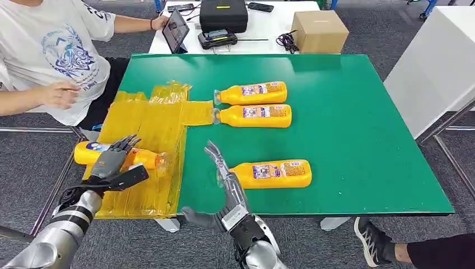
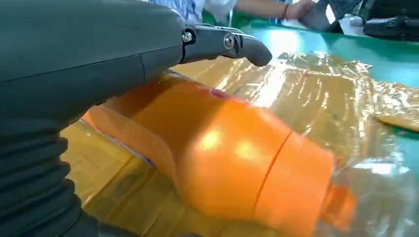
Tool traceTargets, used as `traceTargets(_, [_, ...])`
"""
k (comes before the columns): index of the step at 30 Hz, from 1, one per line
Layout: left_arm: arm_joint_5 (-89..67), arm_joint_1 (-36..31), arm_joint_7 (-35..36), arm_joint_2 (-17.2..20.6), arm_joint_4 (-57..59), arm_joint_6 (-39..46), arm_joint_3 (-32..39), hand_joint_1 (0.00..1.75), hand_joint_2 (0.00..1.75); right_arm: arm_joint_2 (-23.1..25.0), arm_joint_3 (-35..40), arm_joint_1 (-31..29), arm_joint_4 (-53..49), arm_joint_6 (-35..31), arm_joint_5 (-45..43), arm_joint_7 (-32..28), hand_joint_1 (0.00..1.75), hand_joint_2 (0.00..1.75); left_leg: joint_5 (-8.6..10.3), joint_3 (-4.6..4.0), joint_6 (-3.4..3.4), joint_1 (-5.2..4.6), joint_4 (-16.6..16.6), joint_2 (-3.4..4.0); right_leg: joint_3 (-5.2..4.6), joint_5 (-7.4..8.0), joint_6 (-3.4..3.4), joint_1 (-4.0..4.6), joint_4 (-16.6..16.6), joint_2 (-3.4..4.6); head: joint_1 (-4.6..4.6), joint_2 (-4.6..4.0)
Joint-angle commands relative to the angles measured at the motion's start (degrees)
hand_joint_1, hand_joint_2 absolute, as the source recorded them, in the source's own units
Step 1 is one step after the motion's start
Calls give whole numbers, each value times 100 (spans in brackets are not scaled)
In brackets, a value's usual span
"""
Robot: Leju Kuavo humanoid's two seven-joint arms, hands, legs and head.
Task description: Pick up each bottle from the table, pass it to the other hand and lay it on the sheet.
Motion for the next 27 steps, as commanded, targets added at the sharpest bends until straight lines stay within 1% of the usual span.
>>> traceTargets(1, [179, 250, -15, 1, 134, -447, 99, 0, 0, 93, -71, 3, 435, -11, -16, 22, 0, 175, 0, 30, -6, 2, -22, 29, 22, 8, -11, 4, -22, 23, 0, 0])
traceTargets(2, [258, 254, -15, -5, 135, -553, 112, 0, 0, 97, -77, 5, 430, -9, -16, 22, 0, 175, 1, 36, -7, 3, -24, 30, 27, 8, -13, 5, -23, 23, 0, 0])
traceTargets(4, [560, 277, -73, 101, 115, -1100, 83, 0, 0, 129, -127, -1, 491, 5, -59, 52, 0, 175, -1, 37, -4, 0, -14, 23, 29, 5, -8, 1, -12, 18, 0, 0])
traceTargets(7, [958, 335, -185, 168, 4, -1555, 159, 0, 0, 155, -165, -16, 571, 10, -95, 63, 0, 175, -3, 40, -5, -1, -12, 28, 29, 4, -7, 0, -9, 25, 0, 0])
traceTargets(8, [1141, 369, -179, 224, -74, -1890, 119, 0, 0, 168, -172, -35, 639, 22, -102, 70, 0, 175, -1, 44, -6, 0, -17, 29, 32, 6, -9, 1, -13, 25, 0, 0])
traceTargets(9, [1188, 377, -192, 235, -93, -1949, 123, 0, 0, 173, -173, -32, 652, 22, -106, 71, 0, 175, -3, 48, -5, 0, -13, 25, 38, 4, -7, 1, -10, 22, 0, 0])
traceTargets(10, [1403, 436, -151, 299, -196, -2269, 82, 0, 0, 193, -187, -37, 699, 26, -119, 73, 0, 175, -1, 52, -7, -1, -20, 33, 40, 7, -9, 0, -16, 29, -2, 0])
traceTargets(11, [1578, 484, -181, 292, -282, -2285, 92, 0, 0, 200, -187, -41, 721, 33, -125, 73, 0, 175, -1, 55, -7, -1, -22, 38, 40, 9, -9, 1, -18, 34, 0, 0])
traceTargets(12, [1677, 500, -124, 279, -313, -2318, 68, 0, 0, 208, -192, -38, 730, 35, -135, 74, 0, 175, -3, 51, -4, -2, -11, 22, 43, 2, -5, -1, -7, 19, 0, 0])
traceTargets(13, [1677, 500, -124, 279, -313, -2318, 68, 0, 0, 208, -192, -38, 730, 35, -135, 74, 0, 175, -1, 56, -6, -1, -21, 32, 44, 6, -8, 0, -15, 27, 0, 0])
traceTargets(14, [1699, 506, -95, 266, -336, -2317, 35, 0, 0, 207, -191, -37, 734, 36, -138, 74, 0, 175, -1, 55, -5, -4, -16, 20, 46, 2, -5, -3, -9, 18, 0, 0])
traceTargets(15, [1699, 506, -95, 266, -336, -2317, 35, 0, 0, 207, -191, -37, 734, 36, -138, 74, 0, 175, 0, 56, -6, -1, -22, 28, 46, 7, -9, 0, -17, 24, 0, 0])
traceTargets(18, [1713, 496, -79, 261, -338, -2317, 14, 0, 0, 211, -200, -27, 724, 30, -148, 76, 0, 175, 1, 52, -5, -1, -17, 20, 42, 5, -8, 0, -12, 16, 2, 0])
traceTargets(20, [2002, 521, -135, 199, -474, -2231, -10, 0, 0, 215, -207, -17, 726, 31, -167, 85, 0, 175, 1, 50, -4, -3, -11, 9, 42, 1, -5, -3, -5, 8, 0, 0])
traceTargets(21, [2277, 553, -286, 127, -621, -2215, 44, 0, 0, 217, -209, -17, 731, 31, -181, 87, 0, 175, 2, 49, -6, -1, -15, 17, 40, 5, -9, 0, -11, 14, 0, 0])
traceTargets(23, [2615, 604, -462, 21, -912, -2204, 95, 0, 0, 220, -187, -46, 806, 47, -192, 87, 0, 175, 2, 47, -5, -3, -11, 4, 40, 1, -5, -2, -5, 3, 0, 0])
traceTargets(24, [2770, 625, -446, 0, -1044, -2276, 80, 0, 0, 231, -185, -55, 847, 55, -210, 89, 0, 175, 3, 46, -6, 0, -13, 5, 39, 3, -7, 1, -9, 3, 2, 0])
traceTargets(27, [2835, 630, -369, -70, -1215, -1927, 34, 0, 0, 236, -147, -73, 906, 37, -242, 77, 0, 175, 2, 38, -6, 2, -6, -2, 31, 0, -6, 3, -5, -5, 0, 0])
